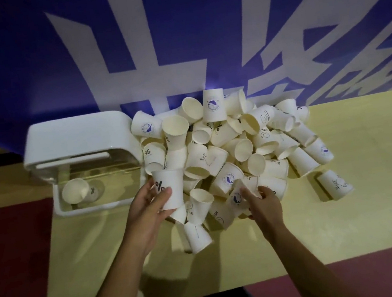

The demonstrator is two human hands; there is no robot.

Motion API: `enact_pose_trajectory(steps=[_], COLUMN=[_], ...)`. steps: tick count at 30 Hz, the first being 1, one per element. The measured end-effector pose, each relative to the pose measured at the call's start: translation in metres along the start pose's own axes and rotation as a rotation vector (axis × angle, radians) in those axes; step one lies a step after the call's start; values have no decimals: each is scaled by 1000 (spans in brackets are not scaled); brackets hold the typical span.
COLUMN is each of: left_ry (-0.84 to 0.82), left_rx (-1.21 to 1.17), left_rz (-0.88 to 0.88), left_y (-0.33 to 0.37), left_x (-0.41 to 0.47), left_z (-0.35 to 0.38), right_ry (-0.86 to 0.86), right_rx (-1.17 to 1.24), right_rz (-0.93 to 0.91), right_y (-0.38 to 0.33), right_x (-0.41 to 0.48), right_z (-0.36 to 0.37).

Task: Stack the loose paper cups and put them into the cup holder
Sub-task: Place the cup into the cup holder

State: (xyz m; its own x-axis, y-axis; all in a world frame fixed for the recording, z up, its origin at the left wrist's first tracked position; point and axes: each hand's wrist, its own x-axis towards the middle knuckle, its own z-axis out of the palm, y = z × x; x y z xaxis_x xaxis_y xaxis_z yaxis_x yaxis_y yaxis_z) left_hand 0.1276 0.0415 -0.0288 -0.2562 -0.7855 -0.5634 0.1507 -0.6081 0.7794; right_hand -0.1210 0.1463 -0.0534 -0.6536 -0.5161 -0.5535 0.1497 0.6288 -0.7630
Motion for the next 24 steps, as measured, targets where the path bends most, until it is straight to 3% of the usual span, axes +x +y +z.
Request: enact_pose_trajectory(steps=[7, 14, 24], left_ry=[-9, 91, 174], left_rx=[244, 412, 573], left_rz=[136, 278, 539], left_y=[18, 47, 78], left_x=[-13, -25, 14], left_z=[-52, -159, -276], right_ry=[42, -67, -190], right_rx=[-194, -283, -261], right_rz=[-273, -523, -520], right_y=[-17, -34, -30], right_x=[-45, -112, -163], right_z=[22, 121, 245])
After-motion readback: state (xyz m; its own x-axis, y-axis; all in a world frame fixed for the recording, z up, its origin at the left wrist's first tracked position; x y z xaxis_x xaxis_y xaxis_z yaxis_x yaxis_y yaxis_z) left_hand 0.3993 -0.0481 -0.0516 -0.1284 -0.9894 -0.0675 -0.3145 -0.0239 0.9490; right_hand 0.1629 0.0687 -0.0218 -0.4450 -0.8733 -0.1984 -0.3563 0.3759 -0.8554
